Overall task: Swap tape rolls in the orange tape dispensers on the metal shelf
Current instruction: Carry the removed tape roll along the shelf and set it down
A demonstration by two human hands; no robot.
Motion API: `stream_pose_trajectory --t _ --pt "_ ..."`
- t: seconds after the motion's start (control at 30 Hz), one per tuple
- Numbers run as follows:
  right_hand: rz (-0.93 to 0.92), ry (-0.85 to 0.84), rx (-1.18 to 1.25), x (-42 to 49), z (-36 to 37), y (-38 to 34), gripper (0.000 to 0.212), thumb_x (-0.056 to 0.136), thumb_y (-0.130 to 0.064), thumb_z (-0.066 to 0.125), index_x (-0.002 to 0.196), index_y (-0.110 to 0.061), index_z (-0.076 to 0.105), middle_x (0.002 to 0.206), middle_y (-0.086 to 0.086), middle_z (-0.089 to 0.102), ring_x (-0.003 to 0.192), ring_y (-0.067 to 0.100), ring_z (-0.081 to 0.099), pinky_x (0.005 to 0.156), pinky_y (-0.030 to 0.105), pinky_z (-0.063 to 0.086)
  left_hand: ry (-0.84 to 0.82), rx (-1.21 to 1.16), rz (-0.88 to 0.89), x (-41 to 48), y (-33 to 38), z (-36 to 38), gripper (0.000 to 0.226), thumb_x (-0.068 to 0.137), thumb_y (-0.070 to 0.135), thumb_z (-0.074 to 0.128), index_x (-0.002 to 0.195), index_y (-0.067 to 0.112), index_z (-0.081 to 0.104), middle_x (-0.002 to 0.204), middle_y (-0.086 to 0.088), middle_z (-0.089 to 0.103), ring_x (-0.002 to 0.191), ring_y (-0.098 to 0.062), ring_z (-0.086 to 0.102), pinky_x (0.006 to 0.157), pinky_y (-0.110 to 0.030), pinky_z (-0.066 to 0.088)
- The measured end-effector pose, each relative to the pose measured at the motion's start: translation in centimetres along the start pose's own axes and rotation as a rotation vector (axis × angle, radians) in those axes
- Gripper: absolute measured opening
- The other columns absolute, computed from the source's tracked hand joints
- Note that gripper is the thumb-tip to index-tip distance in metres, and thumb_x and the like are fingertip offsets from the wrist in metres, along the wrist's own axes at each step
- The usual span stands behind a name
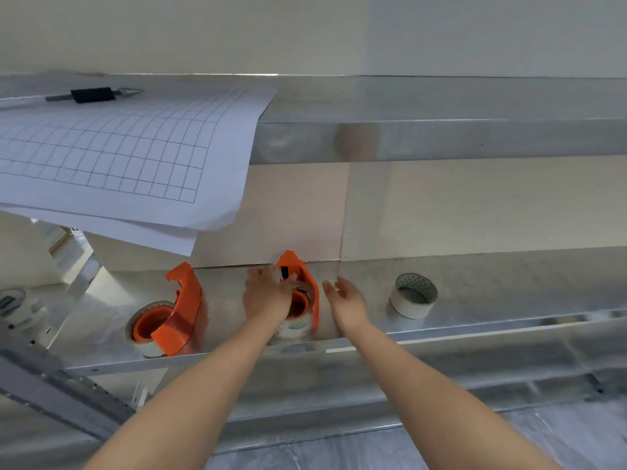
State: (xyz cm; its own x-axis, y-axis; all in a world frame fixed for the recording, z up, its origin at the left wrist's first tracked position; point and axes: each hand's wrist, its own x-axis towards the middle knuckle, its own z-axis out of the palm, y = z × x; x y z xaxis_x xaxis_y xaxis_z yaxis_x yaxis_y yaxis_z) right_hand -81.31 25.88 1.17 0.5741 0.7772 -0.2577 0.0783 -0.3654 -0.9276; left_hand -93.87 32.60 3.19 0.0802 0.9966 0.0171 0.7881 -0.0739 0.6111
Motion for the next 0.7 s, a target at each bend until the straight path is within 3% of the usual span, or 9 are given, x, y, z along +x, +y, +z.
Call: stream_pose_trajectory --t 0.1,0.2,0.3,0.47,0.57,0.63,0.7 --pt "-0.173 0.164 -0.113 0.1 -3.9 -0.4 0.054 0.081 -0.029 0.066 0.127 -0.007 0.049 0.130 0.011 0.056 0.115 0.024 0.053 0.095 0.029 0.041 0.018 -0.054 0.231 -0.3 3.3 1.0 0.047 0.083 0.032 0.058 0.126 0.014 0.052 0.129 -0.010 0.046 0.121 -0.029 0.045 0.099 -0.035 0.035" --pt "-0.241 0.277 -0.259 0.3 -8.3 -0.4 0.062 0.076 -0.028 0.071 0.128 -0.006 0.047 0.127 0.015 0.055 0.118 0.028 0.051 0.102 0.035 0.040 -0.181 -0.221 0.363 -1.8 6.7 3.2 0.051 0.082 0.024 0.064 0.129 0.010 0.050 0.133 -0.012 0.046 0.126 -0.026 0.042 0.104 -0.028 0.030" --pt "-0.190 0.341 -0.280 0.2 -12.3 0.7 0.070 0.073 -0.026 0.075 0.131 -0.005 0.042 0.130 0.016 0.050 0.121 0.029 0.048 0.104 0.035 0.039 -0.418 -0.297 0.332 -3.4 8.8 5.9 0.064 0.082 0.021 0.066 0.138 0.010 0.039 0.144 -0.012 0.038 0.134 -0.023 0.036 0.107 -0.025 0.027" --pt "-0.049 0.256 -0.375 0.3 -16.5 4.2 0.087 0.072 -0.027 0.076 0.140 -0.005 0.026 0.146 0.014 0.035 0.135 0.027 0.034 0.110 0.033 0.029 -0.631 -0.214 0.303 -4.3 10.1 9.4 0.082 0.080 0.024 0.068 0.147 0.013 0.022 0.155 -0.008 0.025 0.141 -0.023 0.027 0.111 -0.027 0.024" --pt "0.046 0.129 -0.206 0.8 -17.3 6.0 0.095 0.071 -0.020 0.077 0.144 -0.012 0.016 0.147 0.014 0.034 0.134 0.028 0.036 0.110 0.044 0.036 -0.726 -0.214 0.270 -4.5 10.5 11.0 0.091 0.079 0.026 0.070 0.149 0.011 0.013 0.156 -0.009 0.022 0.139 -0.024 0.030 0.106 -0.025 0.028" --pt "0.055 0.089 -0.160 1.3 -17.3 6.6 0.096 0.070 -0.017 0.078 0.143 -0.011 0.016 0.145 0.013 0.036 0.132 0.028 0.039 0.108 0.044 0.039 -0.766 -0.211 0.256 -4.8 10.9 12.0 0.093 0.080 0.025 0.070 0.149 0.010 0.009 0.155 -0.010 0.023 0.138 -0.025 0.032 0.100 -0.023 0.030" --pt "0.043 0.079 -0.150 1.8 -17.2 6.9 0.095 0.068 -0.017 0.079 0.142 -0.008 0.019 0.144 0.014 0.038 0.131 0.028 0.040 0.107 0.042 0.039 -0.758 -0.237 0.251 -5.0 11.4 12.7 0.086 0.080 0.021 0.070 0.146 0.007 0.018 0.150 -0.013 0.034 0.135 -0.027 0.038 0.098 -0.023 0.033"
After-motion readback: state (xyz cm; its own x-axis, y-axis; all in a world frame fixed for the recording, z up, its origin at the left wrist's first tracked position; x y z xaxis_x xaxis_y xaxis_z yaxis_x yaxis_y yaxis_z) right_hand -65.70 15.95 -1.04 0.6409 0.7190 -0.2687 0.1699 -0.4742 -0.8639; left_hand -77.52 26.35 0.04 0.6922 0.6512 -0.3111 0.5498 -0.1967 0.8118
